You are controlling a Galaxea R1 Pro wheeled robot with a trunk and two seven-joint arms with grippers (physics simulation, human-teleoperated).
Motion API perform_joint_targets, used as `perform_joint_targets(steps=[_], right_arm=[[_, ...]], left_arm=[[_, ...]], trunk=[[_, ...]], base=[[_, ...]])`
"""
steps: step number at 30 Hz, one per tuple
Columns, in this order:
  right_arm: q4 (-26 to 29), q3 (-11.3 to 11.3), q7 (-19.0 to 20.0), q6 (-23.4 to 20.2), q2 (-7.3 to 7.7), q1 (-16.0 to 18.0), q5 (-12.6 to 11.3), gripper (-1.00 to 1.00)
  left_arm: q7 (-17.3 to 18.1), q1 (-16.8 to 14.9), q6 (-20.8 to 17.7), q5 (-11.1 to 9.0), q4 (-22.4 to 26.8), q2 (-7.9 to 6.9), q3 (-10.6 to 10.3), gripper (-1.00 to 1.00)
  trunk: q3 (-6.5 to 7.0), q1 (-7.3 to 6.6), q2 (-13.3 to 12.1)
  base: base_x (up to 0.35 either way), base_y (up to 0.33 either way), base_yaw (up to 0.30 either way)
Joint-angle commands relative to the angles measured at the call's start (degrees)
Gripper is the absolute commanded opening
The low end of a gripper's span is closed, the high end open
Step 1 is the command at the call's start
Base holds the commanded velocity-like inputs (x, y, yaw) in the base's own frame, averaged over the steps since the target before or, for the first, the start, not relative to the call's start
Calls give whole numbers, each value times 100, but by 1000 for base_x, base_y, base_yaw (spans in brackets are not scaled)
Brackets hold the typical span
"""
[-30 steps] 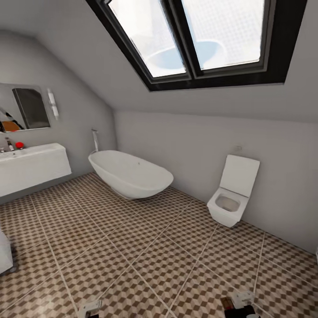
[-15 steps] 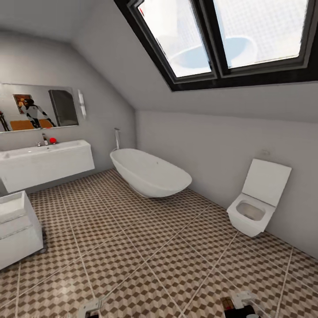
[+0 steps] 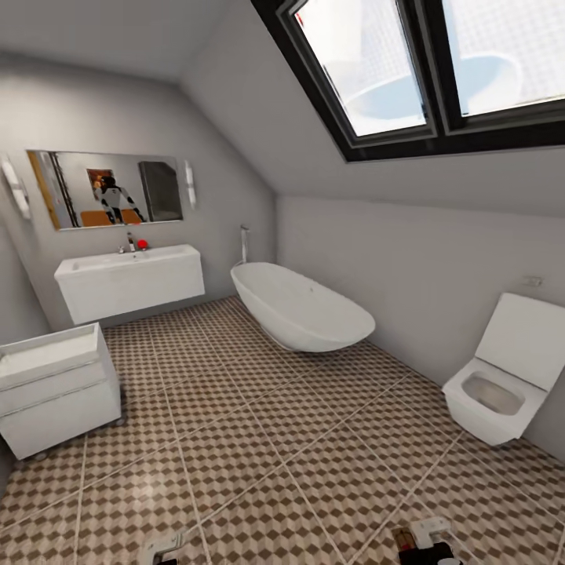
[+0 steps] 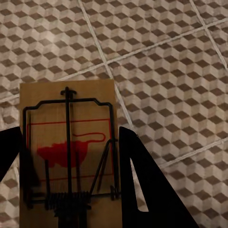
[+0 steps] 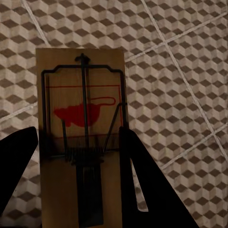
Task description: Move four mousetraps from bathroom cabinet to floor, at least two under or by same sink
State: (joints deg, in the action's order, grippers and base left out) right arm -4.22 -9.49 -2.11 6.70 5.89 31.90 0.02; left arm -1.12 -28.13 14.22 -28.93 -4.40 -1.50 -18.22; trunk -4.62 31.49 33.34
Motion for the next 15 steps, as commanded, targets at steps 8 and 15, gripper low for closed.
perform_joint_targets(steps=[8,15], right_arm=[[0,0,0,-2,0,0,5,-100],[0,0,0,2,0,0,7,-100]], left_arm=[[-25,0,-3,26,0,-7,2,-100],[-37,0,-24,37,0,-27,3,-100]], trunk=[[0,0,0],[0,0,0]], base=[[29,0,297],[295,0,98]])
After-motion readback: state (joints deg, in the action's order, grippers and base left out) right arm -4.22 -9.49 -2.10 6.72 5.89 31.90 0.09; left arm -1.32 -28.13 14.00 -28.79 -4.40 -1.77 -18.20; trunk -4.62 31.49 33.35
